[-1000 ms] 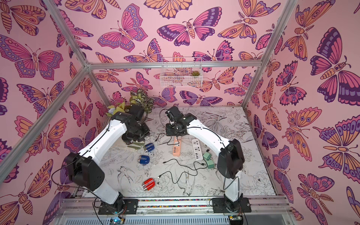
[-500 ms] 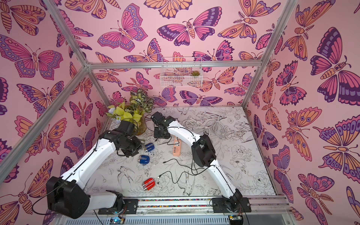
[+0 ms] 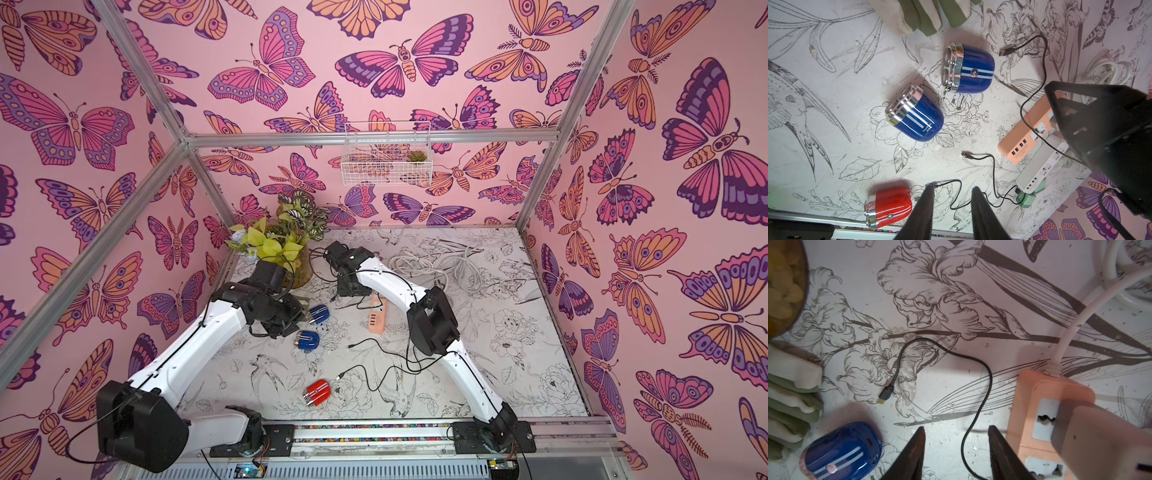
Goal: Charge the electric shaver
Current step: Pick up the charging cable from the center of the board.
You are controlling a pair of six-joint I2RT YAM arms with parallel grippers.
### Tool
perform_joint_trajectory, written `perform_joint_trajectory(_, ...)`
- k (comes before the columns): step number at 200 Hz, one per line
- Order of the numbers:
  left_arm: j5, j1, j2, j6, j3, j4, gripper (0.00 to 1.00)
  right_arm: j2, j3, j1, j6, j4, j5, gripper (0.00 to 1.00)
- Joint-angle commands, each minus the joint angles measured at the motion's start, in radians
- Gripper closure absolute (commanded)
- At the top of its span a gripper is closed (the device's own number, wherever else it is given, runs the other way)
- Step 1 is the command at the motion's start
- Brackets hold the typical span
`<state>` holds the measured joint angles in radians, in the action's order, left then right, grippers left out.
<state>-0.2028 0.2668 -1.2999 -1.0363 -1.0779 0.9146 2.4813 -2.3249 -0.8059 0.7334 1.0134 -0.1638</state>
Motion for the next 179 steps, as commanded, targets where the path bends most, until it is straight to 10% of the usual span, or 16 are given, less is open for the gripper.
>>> perform_joint_trajectory(1, -0.018, -0.006, -0.011, 0.02, -0.02, -0.003, 0.66, 0.043, 0.019, 0.013, 0.022, 0.036, 0.004, 0.51)
perform_joint_trajectory(56, -0.054, -0.006, -0.002, 0.0, -0.006, -0.04, 0.66, 0.061, 0.044, 0.046, 0.055, -0.006, 0.082, 0.64)
perform_joint_trajectory(93, -0.108, -0.005, -0.012, -0.079, 0.008, -0.112, 0.57, 0.02, 0.063, 0.045, 0.05, -0.027, 0.114, 1.0)
perform_joint_trajectory(179, -0.198, 0.017, -0.03, -0.825, 0.049, -0.535, 0.29, -0.57, 0.667, 0.051, 0.001, -0.483, 0.282, 1.0)
